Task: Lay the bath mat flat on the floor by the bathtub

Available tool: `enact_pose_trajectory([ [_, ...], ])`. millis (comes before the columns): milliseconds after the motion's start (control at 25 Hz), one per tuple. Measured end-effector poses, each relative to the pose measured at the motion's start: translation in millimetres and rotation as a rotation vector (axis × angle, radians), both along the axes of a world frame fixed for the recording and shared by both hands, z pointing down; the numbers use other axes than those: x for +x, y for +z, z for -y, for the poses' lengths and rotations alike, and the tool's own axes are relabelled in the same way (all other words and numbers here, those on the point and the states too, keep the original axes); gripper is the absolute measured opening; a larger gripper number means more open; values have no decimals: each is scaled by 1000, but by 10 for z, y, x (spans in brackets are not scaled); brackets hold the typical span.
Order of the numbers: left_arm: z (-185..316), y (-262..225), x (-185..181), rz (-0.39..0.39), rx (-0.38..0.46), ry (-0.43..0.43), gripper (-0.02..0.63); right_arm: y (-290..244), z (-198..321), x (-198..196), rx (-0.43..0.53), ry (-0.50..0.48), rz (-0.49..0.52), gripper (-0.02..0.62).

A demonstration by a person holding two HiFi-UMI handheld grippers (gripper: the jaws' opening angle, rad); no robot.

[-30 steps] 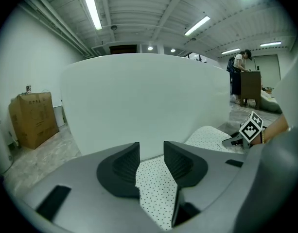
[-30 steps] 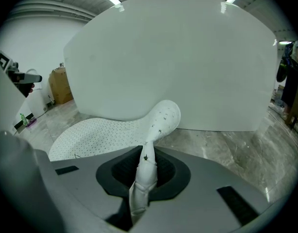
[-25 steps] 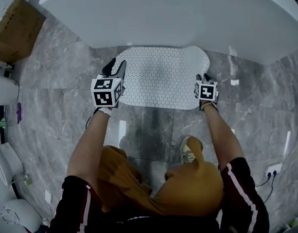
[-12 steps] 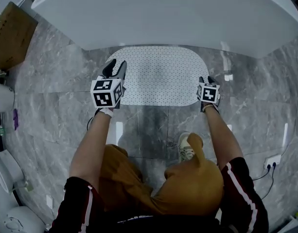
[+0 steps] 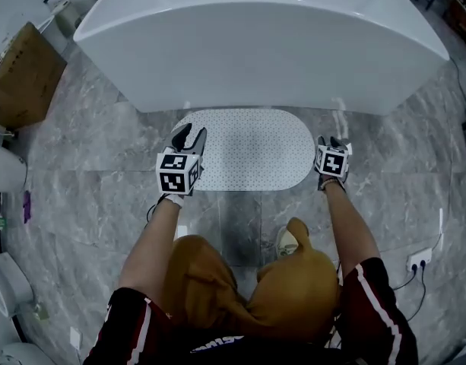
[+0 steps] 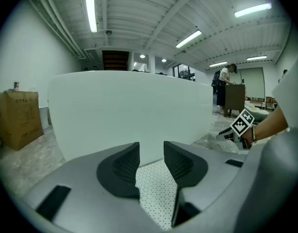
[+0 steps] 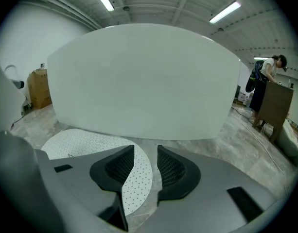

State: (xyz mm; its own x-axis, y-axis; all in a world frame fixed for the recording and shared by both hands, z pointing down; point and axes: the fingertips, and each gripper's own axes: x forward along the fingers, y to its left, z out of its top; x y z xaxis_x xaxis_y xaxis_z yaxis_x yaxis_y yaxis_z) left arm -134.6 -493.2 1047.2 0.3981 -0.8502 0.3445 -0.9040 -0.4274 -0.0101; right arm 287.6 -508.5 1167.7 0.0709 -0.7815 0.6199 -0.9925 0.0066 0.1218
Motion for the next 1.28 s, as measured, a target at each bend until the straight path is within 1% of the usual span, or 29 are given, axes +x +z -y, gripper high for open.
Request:
enact_pose_trajectory([
  [160,-2,-278,-34,-109,-11,-21,167,-571,-6,151,45,83,17,170],
  [240,-63,-417,-25,-134,-15,-16,164,-782,-71,135,53,99,30,170],
  [320,-129,-600,-35,-151,-4,-7,161,-1025,-101,46,74,93,50,170],
  [440,-255,-869,-57,-162,14,13,138,-1423,-119,-142,116,67,59,170],
  [640,-319,-1424,-1,-181,65,78,138,-2274,-3,-453,230,-16,94,170],
  [760,-469,-1652,-5,-170,85,105,138,-2584,-119,-683,257,-68,117,170],
  [880,-604,-1866,-47,-174,109,97,138,-2808,-235,-920,259,-116,145,170],
  [1000,-697,-2106,-106,-199,128,80,138,-3134,-324,-1134,294,-146,176,170],
  [1080,-784,-2278,-167,-222,145,63,138,-3322,-437,-1320,312,-171,233,170],
  [1200,-921,-2559,-256,-249,185,46,138,-3438,-634,-1659,298,-218,332,170],
  [1280,-1026,-2702,-291,-257,207,41,138,-3428,-741,-1836,289,-236,351,170],
])
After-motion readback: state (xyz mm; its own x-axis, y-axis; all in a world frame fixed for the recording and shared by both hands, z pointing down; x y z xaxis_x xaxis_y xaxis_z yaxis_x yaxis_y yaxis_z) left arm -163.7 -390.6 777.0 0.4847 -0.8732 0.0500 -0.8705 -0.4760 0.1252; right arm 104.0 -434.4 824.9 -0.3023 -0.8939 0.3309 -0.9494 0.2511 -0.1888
